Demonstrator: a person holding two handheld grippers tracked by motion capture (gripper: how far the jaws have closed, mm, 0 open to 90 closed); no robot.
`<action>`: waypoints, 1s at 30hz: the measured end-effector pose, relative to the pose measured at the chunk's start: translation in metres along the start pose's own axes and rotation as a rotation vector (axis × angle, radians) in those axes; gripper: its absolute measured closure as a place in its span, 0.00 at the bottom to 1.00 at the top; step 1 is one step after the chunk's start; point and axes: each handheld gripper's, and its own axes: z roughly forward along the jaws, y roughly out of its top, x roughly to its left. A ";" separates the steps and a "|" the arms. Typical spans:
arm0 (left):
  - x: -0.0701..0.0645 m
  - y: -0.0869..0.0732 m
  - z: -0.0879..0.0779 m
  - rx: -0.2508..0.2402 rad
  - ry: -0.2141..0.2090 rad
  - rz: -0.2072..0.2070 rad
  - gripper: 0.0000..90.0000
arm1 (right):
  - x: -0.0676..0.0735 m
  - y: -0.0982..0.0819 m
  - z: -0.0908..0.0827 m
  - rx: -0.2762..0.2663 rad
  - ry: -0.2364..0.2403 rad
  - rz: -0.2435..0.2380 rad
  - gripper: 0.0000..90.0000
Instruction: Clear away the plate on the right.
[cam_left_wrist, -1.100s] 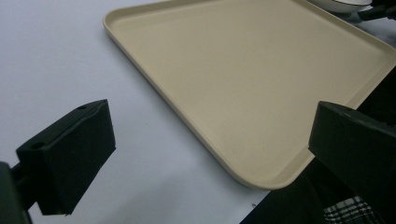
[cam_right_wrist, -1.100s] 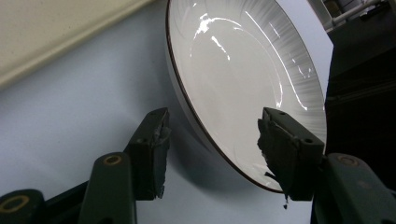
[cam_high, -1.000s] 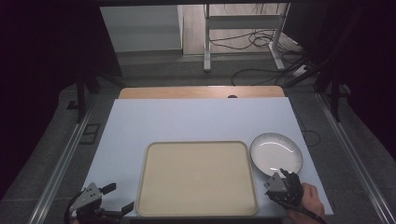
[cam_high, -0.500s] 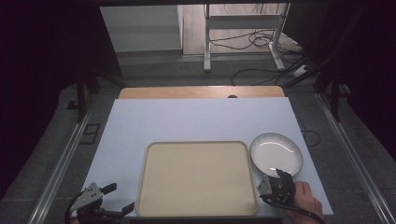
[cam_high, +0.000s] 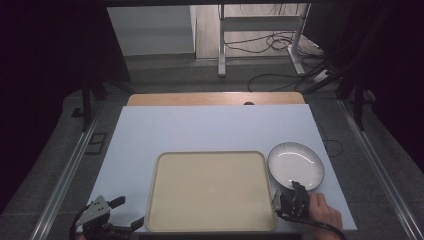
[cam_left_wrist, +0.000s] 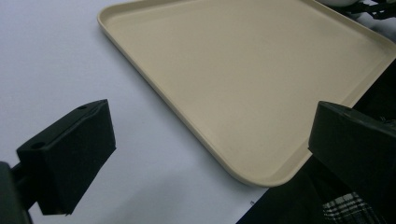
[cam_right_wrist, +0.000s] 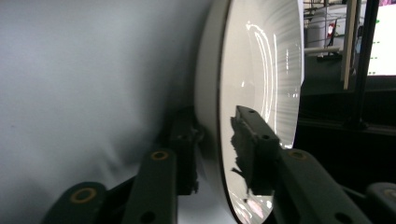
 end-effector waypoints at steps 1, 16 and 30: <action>0.000 0.000 0.000 0.000 0.000 0.001 0.00 | 0.001 0.001 0.001 0.003 -0.005 -0.022 0.80; 0.000 0.000 0.001 0.006 -0.004 0.006 0.00 | 0.006 0.007 -0.001 0.033 -0.046 -0.100 0.88; 0.000 0.000 0.000 0.000 -0.003 -0.002 0.00 | 0.003 0.012 -0.011 0.007 -0.102 -0.090 0.87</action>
